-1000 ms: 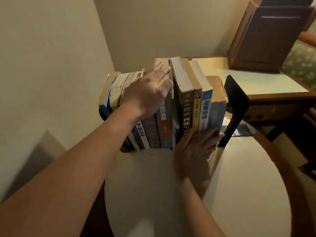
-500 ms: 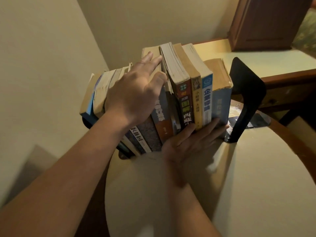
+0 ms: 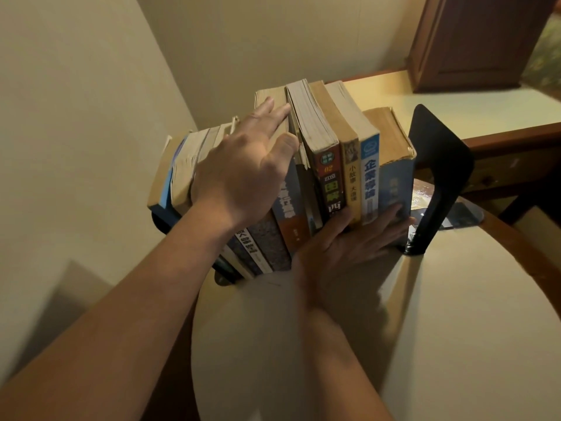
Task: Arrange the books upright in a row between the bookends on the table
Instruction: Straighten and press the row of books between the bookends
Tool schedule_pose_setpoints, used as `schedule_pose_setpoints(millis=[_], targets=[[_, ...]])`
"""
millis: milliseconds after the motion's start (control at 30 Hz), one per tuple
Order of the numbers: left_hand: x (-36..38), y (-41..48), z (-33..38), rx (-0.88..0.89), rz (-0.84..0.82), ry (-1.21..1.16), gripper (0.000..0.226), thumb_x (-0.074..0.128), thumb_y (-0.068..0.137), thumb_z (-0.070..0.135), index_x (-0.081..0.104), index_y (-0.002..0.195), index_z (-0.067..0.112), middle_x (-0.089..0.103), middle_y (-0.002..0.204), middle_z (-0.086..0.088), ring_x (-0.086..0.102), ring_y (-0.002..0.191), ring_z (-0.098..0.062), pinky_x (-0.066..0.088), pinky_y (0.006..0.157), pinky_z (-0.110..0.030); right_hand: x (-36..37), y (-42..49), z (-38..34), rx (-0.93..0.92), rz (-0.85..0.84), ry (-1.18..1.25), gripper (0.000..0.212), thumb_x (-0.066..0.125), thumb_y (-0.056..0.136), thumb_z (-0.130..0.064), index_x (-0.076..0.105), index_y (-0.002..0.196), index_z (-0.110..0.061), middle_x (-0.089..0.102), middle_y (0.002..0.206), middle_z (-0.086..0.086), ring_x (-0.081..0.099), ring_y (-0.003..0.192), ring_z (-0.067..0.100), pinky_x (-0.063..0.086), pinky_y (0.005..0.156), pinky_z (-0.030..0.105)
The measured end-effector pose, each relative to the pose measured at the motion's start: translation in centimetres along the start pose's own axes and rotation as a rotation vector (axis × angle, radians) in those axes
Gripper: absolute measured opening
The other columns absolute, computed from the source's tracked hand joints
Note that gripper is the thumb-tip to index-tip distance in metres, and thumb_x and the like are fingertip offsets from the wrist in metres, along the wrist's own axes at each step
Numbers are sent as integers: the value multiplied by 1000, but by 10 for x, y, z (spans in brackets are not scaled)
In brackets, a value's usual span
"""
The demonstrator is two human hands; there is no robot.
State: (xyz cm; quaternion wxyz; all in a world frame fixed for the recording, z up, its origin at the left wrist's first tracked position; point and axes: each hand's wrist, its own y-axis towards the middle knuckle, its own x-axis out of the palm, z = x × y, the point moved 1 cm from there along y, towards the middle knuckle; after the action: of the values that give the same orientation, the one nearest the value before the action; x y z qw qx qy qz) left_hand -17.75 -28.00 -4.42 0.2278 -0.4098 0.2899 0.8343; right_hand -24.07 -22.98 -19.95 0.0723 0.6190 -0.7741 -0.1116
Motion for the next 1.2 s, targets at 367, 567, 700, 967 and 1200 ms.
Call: schedule_pose_setpoints(millis=[367, 567, 700, 967, 1200], targets=[[0, 0, 1, 12, 0, 15, 61, 26, 92, 54, 35, 151, 42, 23, 162, 21, 23, 147, -5, 26, 115, -37, 3, -3, -4, 71, -112, 83, 67, 29, 101, -48, 20, 159, -15, 3, 168, 10, 0, 155, 24, -2, 120, 64], [1, -1, 2, 18, -9, 50, 61, 24, 92, 55, 32, 152, 43, 20, 163, 21, 22, 148, -3, 24, 117, -38, 2, -6, 5, -4, -82, 48, 62, 26, 103, -40, 28, 156, -8, 15, 166, 18, 11, 154, 26, 5, 124, 51], [1, 0, 2, 17, -16, 54, 62, 23, 92, 55, 31, 152, 43, 19, 163, 22, 22, 148, -4, 26, 112, -37, -3, -5, -1, -6, -97, 33, 61, 31, 102, -34, 28, 155, -4, 15, 165, 21, 14, 154, 28, 15, 119, 56], [-1, -2, 6, -5, -34, 60, 62, 23, 91, 56, 30, 152, 45, 17, 163, 22, 24, 148, -7, 30, 112, -42, -35, -4, 13, -197, -393, -157, 84, 19, 102, -58, 7, 157, 3, 1, 165, 25, 7, 153, 38, 20, 117, 62], [0, -1, 3, 2, -15, 56, 61, 23, 92, 55, 32, 151, 44, 19, 163, 21, 25, 148, -8, 29, 113, -41, -27, -8, 19, -193, -345, -118, 87, 21, 100, -62, 11, 157, 4, 4, 165, 24, 10, 153, 38, 21, 115, 62]])
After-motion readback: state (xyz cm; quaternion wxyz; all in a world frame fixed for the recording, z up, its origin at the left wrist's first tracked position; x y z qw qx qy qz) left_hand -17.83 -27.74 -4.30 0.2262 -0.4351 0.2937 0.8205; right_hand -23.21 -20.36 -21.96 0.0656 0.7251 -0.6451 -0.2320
